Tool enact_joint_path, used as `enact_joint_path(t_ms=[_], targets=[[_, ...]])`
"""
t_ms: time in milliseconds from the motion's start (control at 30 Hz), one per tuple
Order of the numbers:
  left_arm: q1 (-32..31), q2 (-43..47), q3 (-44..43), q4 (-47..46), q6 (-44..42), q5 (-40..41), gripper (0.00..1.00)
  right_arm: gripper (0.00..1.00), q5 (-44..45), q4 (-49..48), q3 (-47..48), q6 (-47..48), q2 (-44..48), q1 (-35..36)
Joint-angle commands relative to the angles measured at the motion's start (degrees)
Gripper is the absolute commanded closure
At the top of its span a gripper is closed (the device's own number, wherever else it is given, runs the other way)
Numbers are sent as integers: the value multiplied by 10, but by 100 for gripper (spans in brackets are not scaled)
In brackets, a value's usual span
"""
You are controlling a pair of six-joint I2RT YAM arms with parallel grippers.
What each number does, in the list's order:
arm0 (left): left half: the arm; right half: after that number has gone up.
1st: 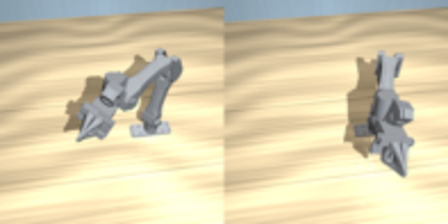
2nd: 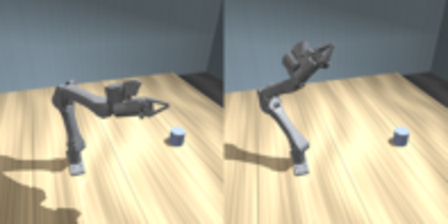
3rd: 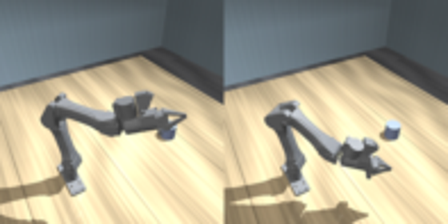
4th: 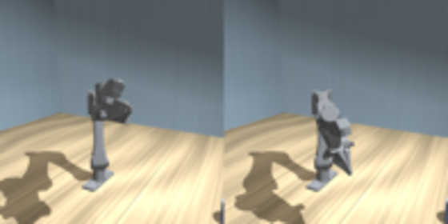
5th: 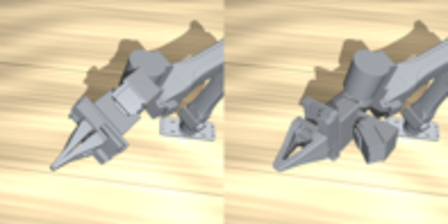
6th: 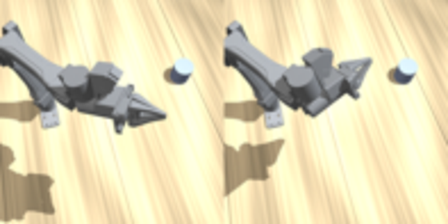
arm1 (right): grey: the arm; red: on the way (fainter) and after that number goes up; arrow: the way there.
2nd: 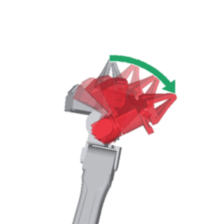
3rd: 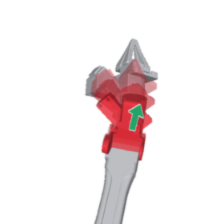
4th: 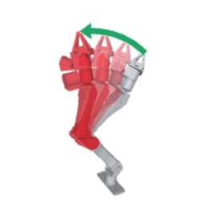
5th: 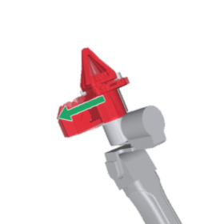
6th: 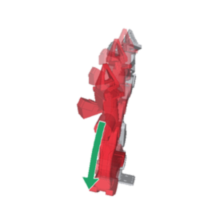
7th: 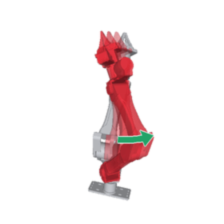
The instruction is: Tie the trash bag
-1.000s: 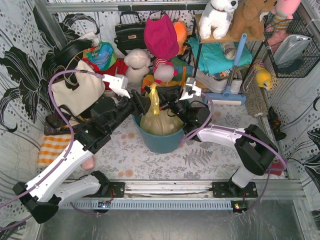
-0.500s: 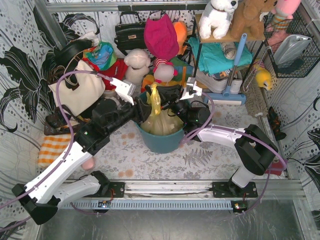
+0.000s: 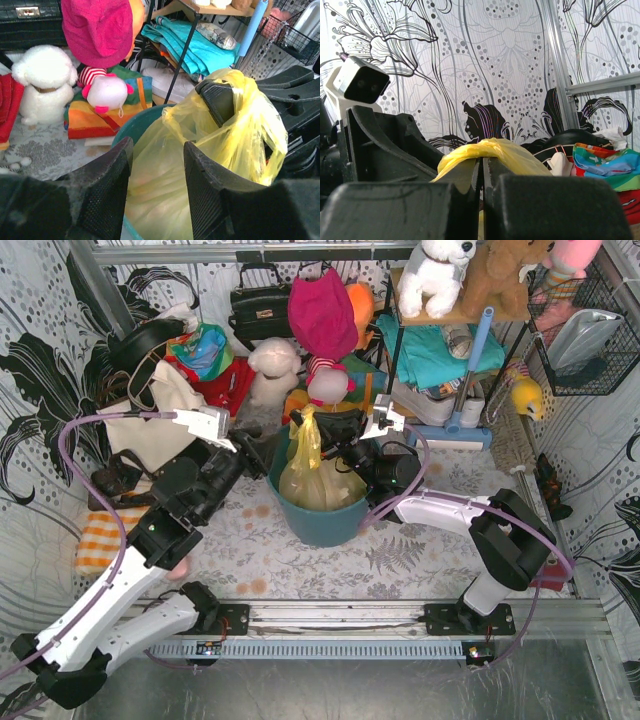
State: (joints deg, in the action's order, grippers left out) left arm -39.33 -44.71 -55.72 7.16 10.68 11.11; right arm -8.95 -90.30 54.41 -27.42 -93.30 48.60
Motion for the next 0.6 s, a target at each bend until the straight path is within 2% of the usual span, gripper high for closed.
enact_joint_path(t_ms=[0, 200, 333, 400, 567], targets=[[-1, 1, 45, -145, -63, 8, 46, 100, 3, -63, 6, -12, 1, 0], [-1, 1, 116, -291, -162, -34, 44, 100, 1, -59, 8, -12, 3, 1], [-1, 11, 179, -407, -234, -71, 31, 100, -2, -56, 9, -8, 4, 1], [-1, 13, 198, -436, -290, -94, 23, 100, -2, -55, 10, -7, 4, 3], [-1, 19, 226, -474, -365, -125, 18, 100, -5, -52, 11, -6, 3, 4]])
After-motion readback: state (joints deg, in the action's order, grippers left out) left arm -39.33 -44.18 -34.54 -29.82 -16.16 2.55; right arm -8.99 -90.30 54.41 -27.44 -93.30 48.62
